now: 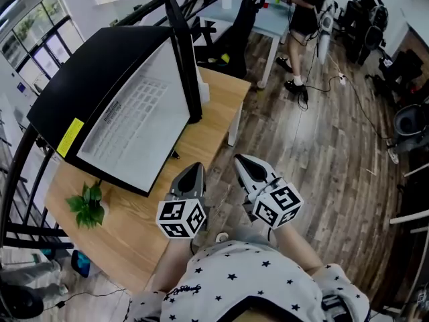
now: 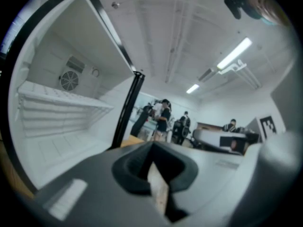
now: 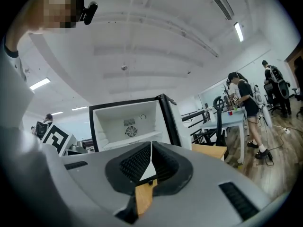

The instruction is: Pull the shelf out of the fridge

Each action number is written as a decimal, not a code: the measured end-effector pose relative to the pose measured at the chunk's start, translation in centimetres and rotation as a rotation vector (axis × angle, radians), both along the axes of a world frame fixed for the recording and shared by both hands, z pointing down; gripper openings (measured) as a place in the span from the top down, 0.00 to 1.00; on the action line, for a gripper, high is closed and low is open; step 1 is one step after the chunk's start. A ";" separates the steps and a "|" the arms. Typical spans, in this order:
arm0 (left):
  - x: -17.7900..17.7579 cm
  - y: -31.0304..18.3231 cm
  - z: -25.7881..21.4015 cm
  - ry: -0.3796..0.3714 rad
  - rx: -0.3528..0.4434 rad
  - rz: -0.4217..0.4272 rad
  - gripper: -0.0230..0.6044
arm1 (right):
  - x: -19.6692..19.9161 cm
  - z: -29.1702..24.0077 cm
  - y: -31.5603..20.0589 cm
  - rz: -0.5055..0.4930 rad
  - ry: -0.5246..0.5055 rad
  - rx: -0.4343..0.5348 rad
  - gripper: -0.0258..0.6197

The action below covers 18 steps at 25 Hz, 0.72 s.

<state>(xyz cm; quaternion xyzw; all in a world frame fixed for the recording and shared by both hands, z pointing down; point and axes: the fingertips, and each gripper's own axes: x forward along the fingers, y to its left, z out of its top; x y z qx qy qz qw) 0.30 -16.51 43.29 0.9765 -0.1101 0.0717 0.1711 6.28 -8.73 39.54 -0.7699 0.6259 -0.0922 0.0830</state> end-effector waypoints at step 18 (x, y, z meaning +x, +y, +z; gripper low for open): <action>1.1 -6.7 0.6 -0.016 0.002 -0.389 0.96 | 4.6 -1.1 -9.5 -0.371 0.016 0.028 0.92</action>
